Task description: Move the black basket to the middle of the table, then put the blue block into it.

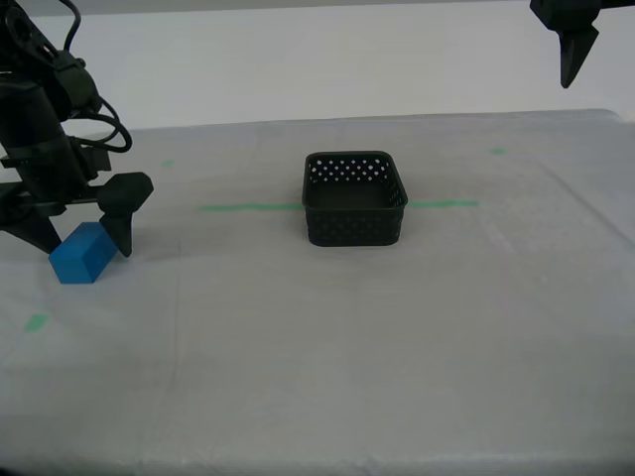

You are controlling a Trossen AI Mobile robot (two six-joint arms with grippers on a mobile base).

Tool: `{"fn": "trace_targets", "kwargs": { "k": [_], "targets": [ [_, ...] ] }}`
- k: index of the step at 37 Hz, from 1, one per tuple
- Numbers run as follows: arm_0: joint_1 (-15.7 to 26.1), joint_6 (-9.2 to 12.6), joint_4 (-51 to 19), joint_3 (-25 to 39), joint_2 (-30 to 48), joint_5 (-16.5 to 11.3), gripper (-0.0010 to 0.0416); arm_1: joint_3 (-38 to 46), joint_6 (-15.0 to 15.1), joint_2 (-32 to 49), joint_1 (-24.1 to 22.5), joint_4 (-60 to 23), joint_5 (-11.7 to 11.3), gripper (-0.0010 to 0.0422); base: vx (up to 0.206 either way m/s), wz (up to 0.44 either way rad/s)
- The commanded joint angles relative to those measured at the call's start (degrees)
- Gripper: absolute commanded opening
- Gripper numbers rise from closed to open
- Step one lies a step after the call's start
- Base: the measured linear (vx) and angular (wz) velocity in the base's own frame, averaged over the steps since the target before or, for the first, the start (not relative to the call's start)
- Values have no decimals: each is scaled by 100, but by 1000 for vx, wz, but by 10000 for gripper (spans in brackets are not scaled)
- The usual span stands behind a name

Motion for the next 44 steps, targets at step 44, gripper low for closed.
{"fn": "trace_targets", "kwargs": {
  "k": [44],
  "targets": [
    [2,2,114,0,-4,15,399,0,321,0,57,-13,17,235,0,0]
  ]
}}
